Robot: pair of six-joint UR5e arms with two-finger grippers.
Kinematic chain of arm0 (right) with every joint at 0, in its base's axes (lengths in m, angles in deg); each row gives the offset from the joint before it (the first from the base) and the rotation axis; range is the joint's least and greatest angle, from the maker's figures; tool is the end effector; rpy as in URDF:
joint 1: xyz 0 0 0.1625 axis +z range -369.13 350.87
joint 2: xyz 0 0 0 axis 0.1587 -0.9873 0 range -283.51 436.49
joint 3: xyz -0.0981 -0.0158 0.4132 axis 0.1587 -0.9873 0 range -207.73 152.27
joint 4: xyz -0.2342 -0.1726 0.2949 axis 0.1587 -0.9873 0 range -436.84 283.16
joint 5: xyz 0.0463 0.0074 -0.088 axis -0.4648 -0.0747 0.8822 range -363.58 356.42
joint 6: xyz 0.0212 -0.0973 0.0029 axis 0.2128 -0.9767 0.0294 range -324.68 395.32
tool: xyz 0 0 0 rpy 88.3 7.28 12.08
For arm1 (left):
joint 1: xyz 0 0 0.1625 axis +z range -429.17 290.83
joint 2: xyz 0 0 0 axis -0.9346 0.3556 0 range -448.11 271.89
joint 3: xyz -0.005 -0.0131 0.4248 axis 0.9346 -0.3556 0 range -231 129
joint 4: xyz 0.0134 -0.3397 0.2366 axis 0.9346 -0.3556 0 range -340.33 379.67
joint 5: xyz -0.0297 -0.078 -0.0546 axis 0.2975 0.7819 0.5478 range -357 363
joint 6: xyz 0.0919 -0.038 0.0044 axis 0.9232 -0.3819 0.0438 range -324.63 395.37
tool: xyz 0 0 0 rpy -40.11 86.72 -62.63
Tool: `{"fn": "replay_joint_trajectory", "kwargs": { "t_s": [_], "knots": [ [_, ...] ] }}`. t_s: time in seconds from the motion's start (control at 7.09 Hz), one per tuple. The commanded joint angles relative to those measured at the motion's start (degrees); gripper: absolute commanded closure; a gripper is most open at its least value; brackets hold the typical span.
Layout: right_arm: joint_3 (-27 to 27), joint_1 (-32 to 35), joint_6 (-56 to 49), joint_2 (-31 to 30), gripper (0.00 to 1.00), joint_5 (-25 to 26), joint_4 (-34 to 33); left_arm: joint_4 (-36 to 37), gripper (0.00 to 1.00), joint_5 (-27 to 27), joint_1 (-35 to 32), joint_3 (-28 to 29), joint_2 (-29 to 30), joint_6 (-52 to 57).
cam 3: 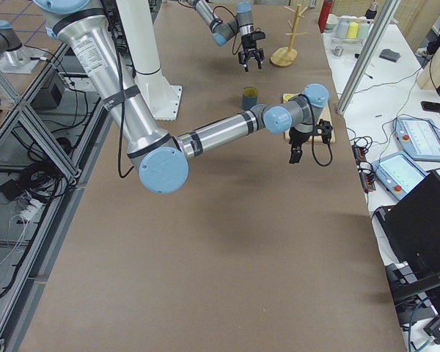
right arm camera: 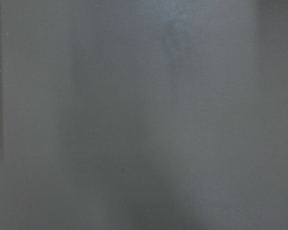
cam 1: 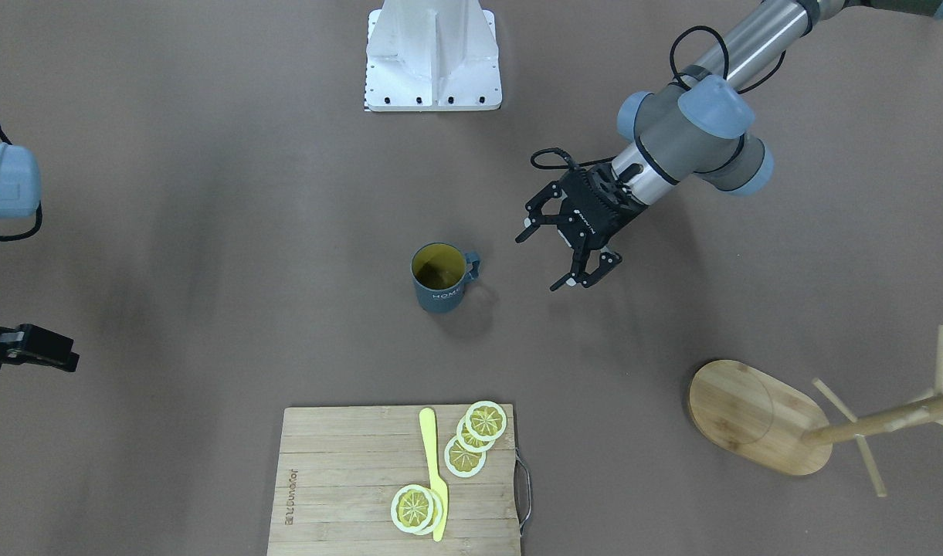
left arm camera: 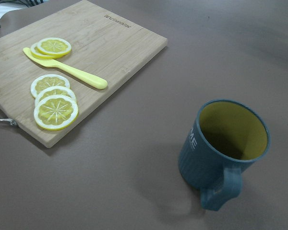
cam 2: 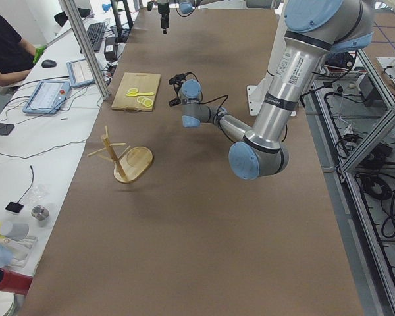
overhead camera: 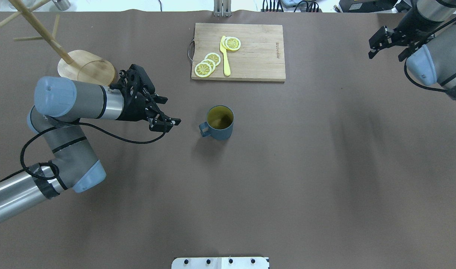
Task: Hang cup on storage rack
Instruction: 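Close the left gripper on the teal mug's handle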
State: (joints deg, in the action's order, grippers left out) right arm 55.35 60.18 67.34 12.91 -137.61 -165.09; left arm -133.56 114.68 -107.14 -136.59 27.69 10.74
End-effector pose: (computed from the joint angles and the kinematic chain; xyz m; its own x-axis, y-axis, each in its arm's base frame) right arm -0.1795 -0.6568 0.4427 0.6694 0.0470 0.7414 -0.0302 0.9989 -0.0361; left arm 0.4542 -0.4770 0.3116 0.2869 0.8476 -0.4464 0.0502 0.4520 0.8906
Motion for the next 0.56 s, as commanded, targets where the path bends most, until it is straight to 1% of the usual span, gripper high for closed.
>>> {"fn": "replay_joint_trajectory", "kwargs": {
  "t_s": [0.0, 0.28, 0.42],
  "knots": [
    [-0.46, 2.32, -3.18, -3.21, 0.00, 1.47, -0.08, -1.19, 0.08, -1.81, 2.97, 0.69, 1.26, -2.34],
    [-1.77, 3.02, -3.97, -5.41, 0.00, 3.94, -0.08, -1.46, 0.08, -8.63, 7.44, 0.69, 1.79, -2.44],
    [-3.00, 3.90, -5.45, -6.12, 0.00, 4.12, -0.08, -1.46, 0.08, -10.67, 8.69, 1.39, 3.10, -2.44]
  ]
}}
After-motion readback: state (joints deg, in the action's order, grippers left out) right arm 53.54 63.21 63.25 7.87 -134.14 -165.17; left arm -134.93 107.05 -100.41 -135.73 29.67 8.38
